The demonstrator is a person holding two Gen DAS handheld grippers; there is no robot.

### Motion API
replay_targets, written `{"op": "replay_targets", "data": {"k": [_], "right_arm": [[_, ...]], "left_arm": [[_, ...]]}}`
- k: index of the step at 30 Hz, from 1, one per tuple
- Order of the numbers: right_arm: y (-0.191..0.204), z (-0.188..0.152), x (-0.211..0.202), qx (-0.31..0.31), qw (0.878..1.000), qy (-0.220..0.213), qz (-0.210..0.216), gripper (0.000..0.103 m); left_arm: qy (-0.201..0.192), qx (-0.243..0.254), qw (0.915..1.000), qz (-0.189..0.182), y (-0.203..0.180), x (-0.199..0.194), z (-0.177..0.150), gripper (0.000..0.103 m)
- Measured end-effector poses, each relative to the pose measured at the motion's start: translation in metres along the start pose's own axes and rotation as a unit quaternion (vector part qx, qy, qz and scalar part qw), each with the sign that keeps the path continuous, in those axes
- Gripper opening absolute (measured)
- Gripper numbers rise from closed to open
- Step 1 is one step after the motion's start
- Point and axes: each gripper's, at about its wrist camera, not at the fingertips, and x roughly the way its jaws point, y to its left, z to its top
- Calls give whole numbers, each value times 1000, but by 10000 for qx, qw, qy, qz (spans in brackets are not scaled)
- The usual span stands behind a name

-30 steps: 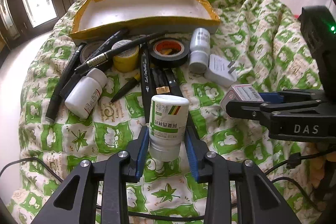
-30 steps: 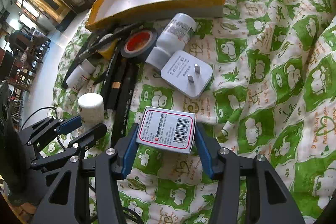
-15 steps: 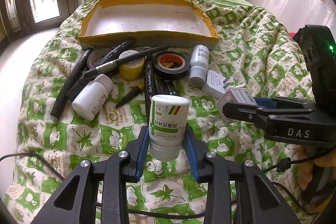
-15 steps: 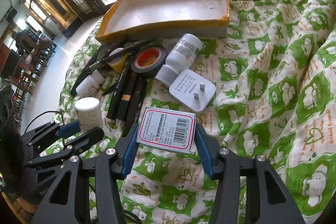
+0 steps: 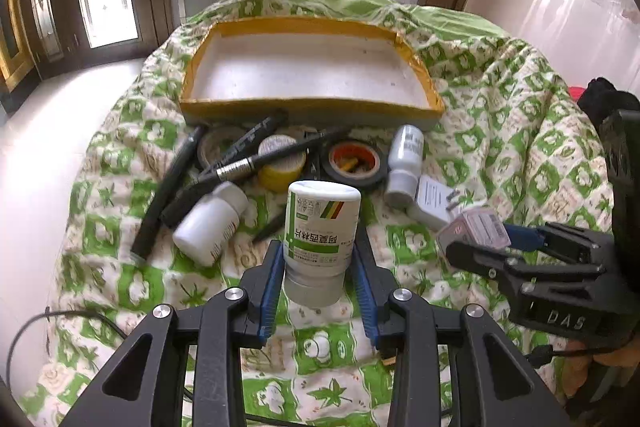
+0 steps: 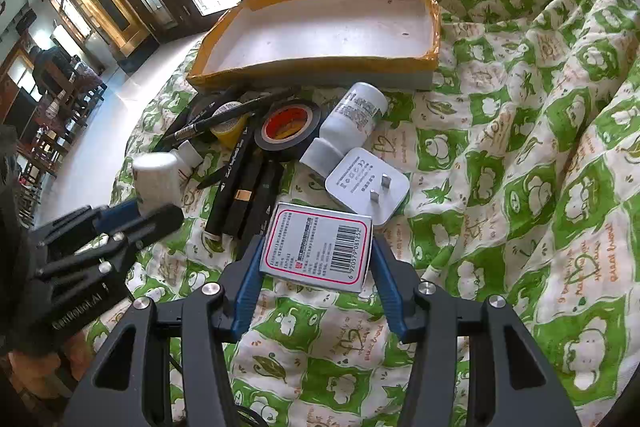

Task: Organize rigid objects
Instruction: 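Lift the bottle with the left tool while the right tool carries the box over the tray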

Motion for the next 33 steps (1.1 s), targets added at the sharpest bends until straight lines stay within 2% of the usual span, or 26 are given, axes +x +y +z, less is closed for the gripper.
{"op": "replay_targets", "data": {"k": [11, 33], "right_arm": [[6, 12, -10, 43, 10000, -29, 2, 51], [16, 75, -9, 92, 9993, -352, -7, 51]], "left_arm": [[-214, -164, 9996, 39, 23, -5, 32, 35], [-265, -277, 9993, 3, 45, 7, 76, 35]]}}
